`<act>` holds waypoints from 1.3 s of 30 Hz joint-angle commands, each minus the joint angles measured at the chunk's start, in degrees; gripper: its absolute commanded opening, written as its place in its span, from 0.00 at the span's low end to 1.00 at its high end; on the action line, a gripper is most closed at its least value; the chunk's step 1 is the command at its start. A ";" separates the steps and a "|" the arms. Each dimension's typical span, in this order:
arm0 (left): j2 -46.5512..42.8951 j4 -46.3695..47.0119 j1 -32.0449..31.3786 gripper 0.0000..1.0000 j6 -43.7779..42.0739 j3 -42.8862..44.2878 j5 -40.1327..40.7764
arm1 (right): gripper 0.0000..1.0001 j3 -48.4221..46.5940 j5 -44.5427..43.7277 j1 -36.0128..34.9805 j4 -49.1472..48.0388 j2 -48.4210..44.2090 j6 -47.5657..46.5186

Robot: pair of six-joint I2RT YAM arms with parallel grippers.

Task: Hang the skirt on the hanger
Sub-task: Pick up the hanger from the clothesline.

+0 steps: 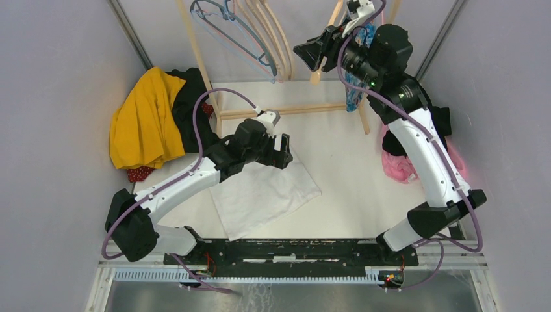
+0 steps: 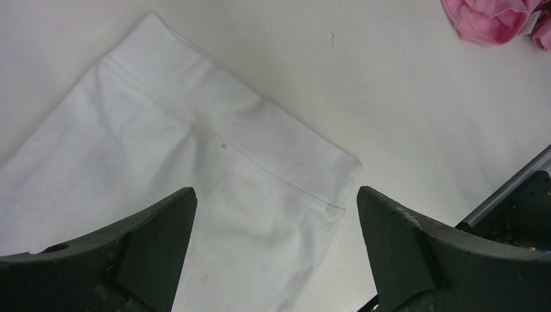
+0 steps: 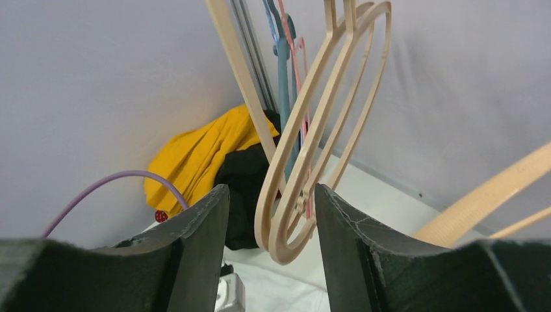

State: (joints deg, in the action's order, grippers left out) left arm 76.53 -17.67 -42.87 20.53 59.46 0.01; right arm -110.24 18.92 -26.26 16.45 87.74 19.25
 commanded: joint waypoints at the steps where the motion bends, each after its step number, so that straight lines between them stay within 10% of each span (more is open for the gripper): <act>1: -1.92 0.80 -0.19 1.00 1.61 -0.31 1.05 | 0.57 -5.25 -1.82 -0.83 0.18 3.73 -1.60; 23: -4.27 0.09 -0.10 1.00 0.49 -1.36 1.94 | 0.56 -14.41 -10.87 -5.47 6.07 14.18 -3.83; 31: -4.84 -0.42 -0.10 1.00 0.13 -1.54 2.34 | 0.40 -17.90 -17.64 -7.10 9.14 16.40 -7.29; 39: -5.56 -0.83 -0.12 1.00 -0.10 -1.60 2.63 | 0.02 -19.67 -21.06 -7.67 9.51 17.48 -9.93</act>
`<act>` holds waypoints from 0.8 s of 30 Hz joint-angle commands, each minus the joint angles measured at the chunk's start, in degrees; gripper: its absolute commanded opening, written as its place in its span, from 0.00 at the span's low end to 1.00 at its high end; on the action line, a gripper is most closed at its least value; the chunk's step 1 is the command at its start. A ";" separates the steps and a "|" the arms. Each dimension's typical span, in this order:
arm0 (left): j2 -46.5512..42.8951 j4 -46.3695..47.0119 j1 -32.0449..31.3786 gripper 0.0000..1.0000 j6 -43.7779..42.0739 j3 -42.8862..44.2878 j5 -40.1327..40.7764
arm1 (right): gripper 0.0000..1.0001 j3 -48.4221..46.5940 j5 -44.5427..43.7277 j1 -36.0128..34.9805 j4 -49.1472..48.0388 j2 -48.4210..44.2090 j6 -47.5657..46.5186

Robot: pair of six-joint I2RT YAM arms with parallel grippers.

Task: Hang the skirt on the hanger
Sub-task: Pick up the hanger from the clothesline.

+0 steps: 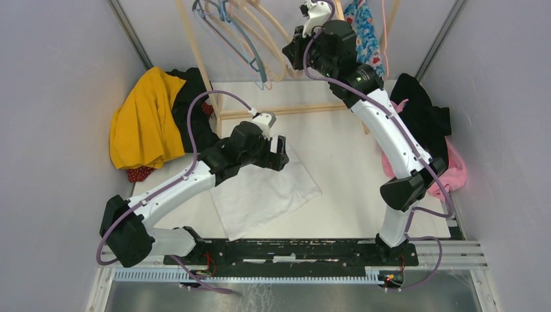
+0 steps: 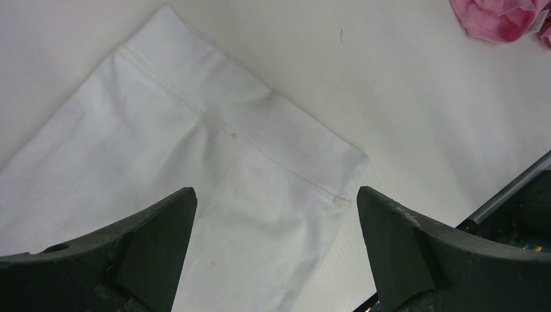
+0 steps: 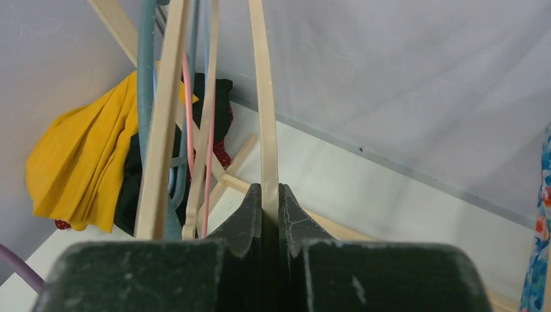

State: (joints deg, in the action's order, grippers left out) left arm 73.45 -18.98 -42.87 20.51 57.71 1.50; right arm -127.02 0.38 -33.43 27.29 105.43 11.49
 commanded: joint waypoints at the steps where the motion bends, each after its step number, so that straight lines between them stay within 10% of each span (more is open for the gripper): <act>1: -2.52 0.44 -0.11 1.00 -0.11 0.12 1.21 | 0.02 -2.88 -2.75 -0.50 -1.81 -0.16 -2.43; 24: -2.02 -0.97 -0.11 1.00 -1.26 1.53 1.89 | 0.02 13.81 -11.35 -0.89 -23.95 -11.05 -3.78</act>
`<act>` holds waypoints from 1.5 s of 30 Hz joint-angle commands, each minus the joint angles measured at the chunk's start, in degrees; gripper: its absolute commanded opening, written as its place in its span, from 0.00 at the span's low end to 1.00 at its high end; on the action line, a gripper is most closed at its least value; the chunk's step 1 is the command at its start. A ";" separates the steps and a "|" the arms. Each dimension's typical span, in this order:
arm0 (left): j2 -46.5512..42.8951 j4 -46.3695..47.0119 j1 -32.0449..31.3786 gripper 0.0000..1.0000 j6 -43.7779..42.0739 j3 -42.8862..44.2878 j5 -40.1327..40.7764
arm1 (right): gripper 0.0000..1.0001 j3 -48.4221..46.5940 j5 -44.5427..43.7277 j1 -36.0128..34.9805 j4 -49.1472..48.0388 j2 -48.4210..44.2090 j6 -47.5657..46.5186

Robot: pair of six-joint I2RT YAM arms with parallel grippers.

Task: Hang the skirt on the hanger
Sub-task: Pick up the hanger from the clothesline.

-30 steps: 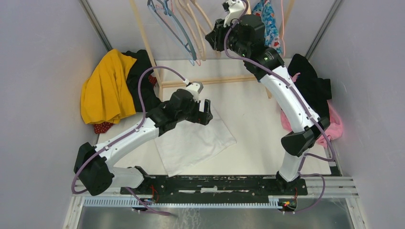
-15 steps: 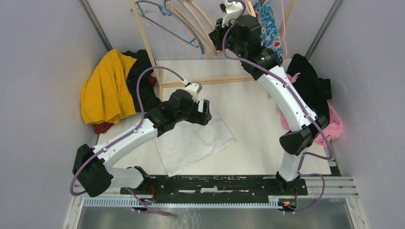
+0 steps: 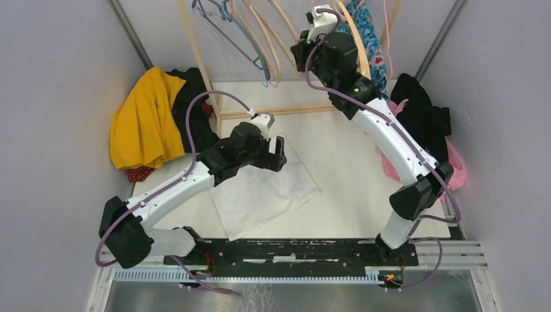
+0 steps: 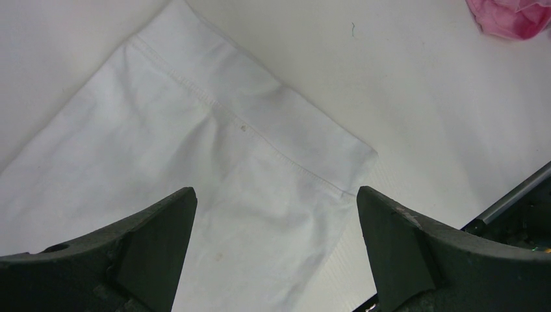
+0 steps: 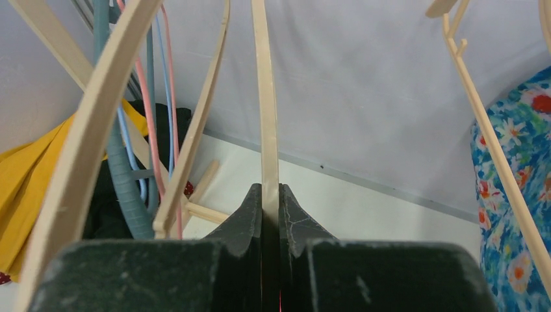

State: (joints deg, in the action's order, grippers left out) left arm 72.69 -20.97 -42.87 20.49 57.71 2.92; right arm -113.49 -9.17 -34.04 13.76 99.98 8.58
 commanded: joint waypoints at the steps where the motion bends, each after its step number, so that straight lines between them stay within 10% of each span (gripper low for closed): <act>1: -1.17 1.02 -0.08 1.00 -1.23 1.57 0.36 | 0.02 -0.70 -1.44 -0.25 -9.09 -5.66 -0.97; 11: -2.13 1.13 -0.15 1.00 -0.72 1.14 -0.21 | 0.02 -18.65 1.34 -0.24 9.07 -0.95 -1.62; 27: -3.21 1.50 -0.02 1.00 -0.89 -0.10 0.08 | 0.02 -23.25 0.40 -0.24 11.63 0.17 -2.34; 45: -4.28 1.57 -0.11 1.00 0.65 -0.94 -0.59 | 0.01 23.50 -3.39 -0.28 3.14 -29.36 -1.76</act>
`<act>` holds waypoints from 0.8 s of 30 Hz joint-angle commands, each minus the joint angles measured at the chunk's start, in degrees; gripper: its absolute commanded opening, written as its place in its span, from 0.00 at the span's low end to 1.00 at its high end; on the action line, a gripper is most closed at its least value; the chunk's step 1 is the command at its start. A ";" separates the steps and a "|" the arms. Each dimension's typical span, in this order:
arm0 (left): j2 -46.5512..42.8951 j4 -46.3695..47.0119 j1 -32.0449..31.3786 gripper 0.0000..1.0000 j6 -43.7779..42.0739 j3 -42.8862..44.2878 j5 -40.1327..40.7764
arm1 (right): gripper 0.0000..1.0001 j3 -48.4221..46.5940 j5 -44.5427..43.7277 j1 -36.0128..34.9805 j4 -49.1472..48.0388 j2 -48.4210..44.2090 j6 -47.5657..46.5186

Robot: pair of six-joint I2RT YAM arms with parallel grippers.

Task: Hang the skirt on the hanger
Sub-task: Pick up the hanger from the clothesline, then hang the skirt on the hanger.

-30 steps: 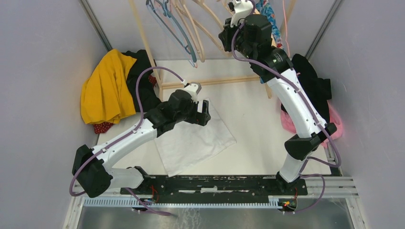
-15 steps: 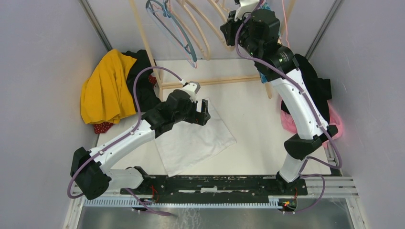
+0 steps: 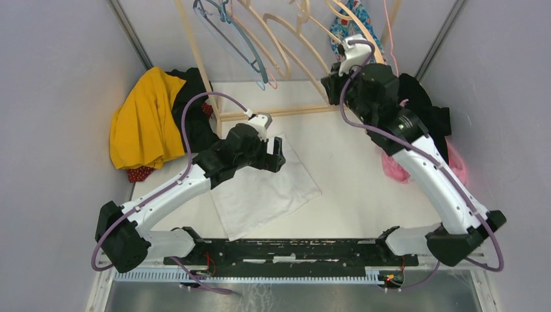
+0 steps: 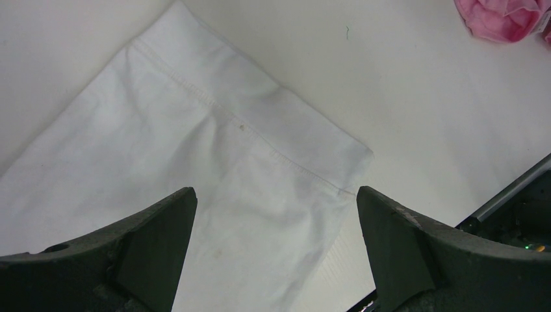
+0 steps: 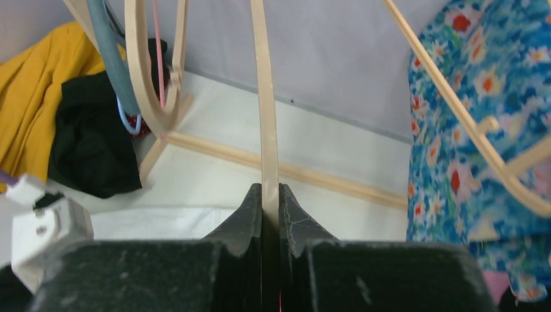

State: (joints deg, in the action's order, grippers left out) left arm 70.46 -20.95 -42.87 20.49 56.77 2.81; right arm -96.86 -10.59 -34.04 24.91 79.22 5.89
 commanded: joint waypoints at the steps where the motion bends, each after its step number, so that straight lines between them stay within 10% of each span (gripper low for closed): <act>1: -2.21 1.53 -0.11 0.99 0.83 -0.04 -0.38 | 0.01 10.40 -2.24 -0.24 -8.18 -10.64 1.21; 24: 4.15 5.92 -2.66 1.00 10.68 -4.68 -0.91 | 0.01 60.80 -1.35 -0.24 -1.49 -54.07 19.39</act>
State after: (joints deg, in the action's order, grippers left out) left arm 72.73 -19.00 -43.44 27.59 51.62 2.63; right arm -42.17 -11.60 -34.09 25.91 27.97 19.00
